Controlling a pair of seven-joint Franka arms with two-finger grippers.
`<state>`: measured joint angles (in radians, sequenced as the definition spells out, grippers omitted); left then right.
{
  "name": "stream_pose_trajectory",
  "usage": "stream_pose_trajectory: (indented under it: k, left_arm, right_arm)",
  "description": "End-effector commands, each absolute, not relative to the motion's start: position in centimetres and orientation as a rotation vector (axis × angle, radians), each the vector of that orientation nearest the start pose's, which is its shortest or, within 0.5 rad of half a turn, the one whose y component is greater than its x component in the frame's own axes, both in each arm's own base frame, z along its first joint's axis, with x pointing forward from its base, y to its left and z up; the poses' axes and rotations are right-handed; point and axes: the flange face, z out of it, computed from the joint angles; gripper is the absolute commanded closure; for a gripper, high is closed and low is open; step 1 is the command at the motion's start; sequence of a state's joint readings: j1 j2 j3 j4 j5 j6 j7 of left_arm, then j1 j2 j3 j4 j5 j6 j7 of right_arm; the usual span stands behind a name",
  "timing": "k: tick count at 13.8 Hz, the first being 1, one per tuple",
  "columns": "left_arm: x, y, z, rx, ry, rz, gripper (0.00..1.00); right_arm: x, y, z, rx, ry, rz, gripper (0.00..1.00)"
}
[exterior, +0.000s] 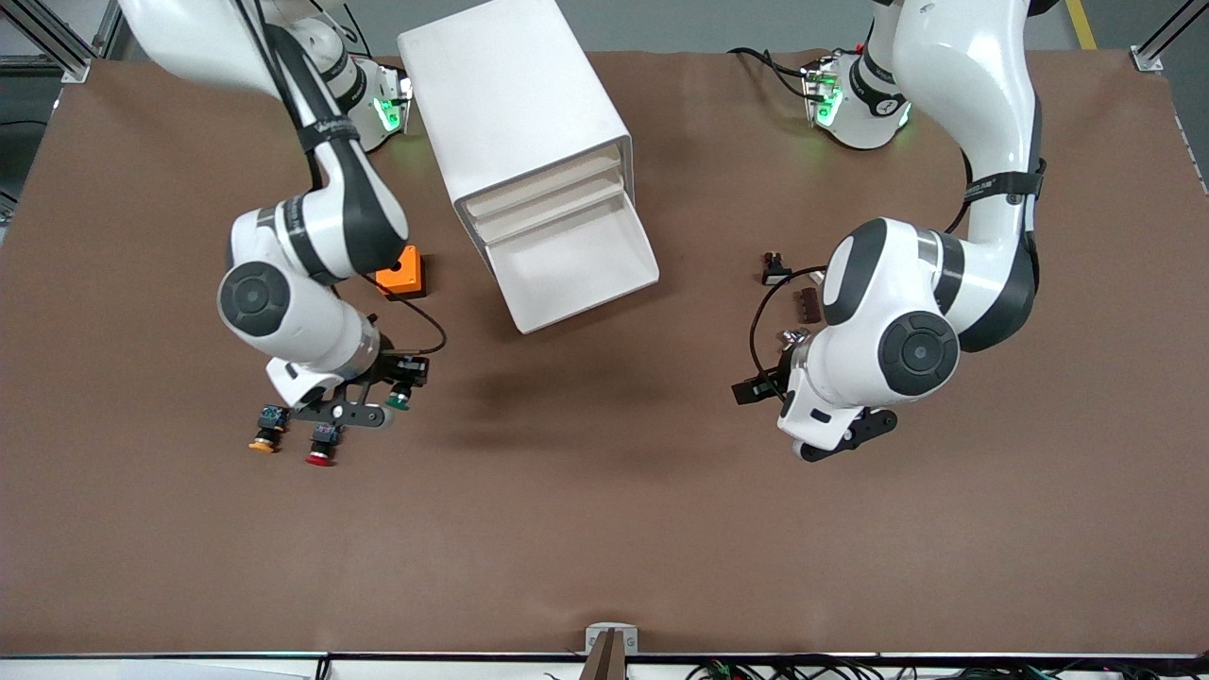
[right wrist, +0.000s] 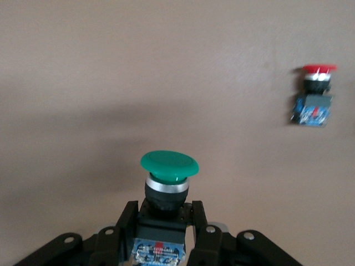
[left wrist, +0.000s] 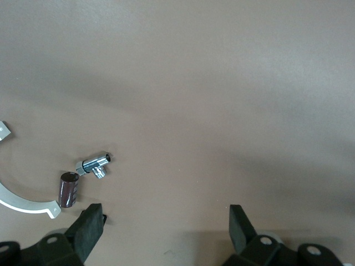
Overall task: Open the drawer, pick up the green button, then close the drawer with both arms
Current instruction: 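Set the green button beside the red button with the right gripper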
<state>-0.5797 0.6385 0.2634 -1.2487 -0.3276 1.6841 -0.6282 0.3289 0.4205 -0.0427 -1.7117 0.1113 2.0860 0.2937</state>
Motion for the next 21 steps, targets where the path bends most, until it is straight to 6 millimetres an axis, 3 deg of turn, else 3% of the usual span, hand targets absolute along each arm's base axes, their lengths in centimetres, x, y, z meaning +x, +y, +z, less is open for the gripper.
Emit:
stream_pose_trajectory:
  k: [1, 3, 7, 12, 15, 18, 20, 21]
  left_arm:
    - [63.6, -30.2, 37.9, -3.104, -0.487, 0.373, 0.0]
    - [63.5, -30.6, 37.2, -3.098, -0.475, 0.377, 0.0]
    - [62.3, -34.4, 34.3, -3.142, -0.398, 0.266, 0.01]
    - [61.0, -38.2, 31.0, -3.185, -0.304, 0.135, 0.01]
    - [60.5, -40.0, 29.6, -3.198, -0.272, 0.087, 0.0]
    - [59.0, -42.7, 27.3, -3.194, -0.233, 0.065, 0.0]
    - [57.5, -44.8, 25.5, -3.184, -0.204, 0.074, 0.0]
    - [57.1, -45.1, 24.7, -3.174, -0.21, 0.086, 0.0]
  right_arm:
    - [65.3, 17.3, 32.1, -3.071, -0.016, 0.09, 0.99]
    - [66.5, 15.9, 29.0, -3.073, -0.043, 0.081, 0.99]
    - [67.1, 14.1, 23.8, -3.089, -0.077, 0.097, 0.99]
    - [68.3, 11.1, 20.9, -3.091, -0.065, 0.062, 0.98]
    - [68.3, 11.0, 19.7, -3.092, -0.057, 0.067, 0.94]
    - [68.5, 10.9, 19.7, -3.089, -0.027, 0.061, 0.68]
    - [69.6, 9.7, 21.0, -3.081, -0.012, 0.016, 0.38]
    - [70.0, 9.0, 21.5, -3.075, 0.014, 0.004, 0.18]
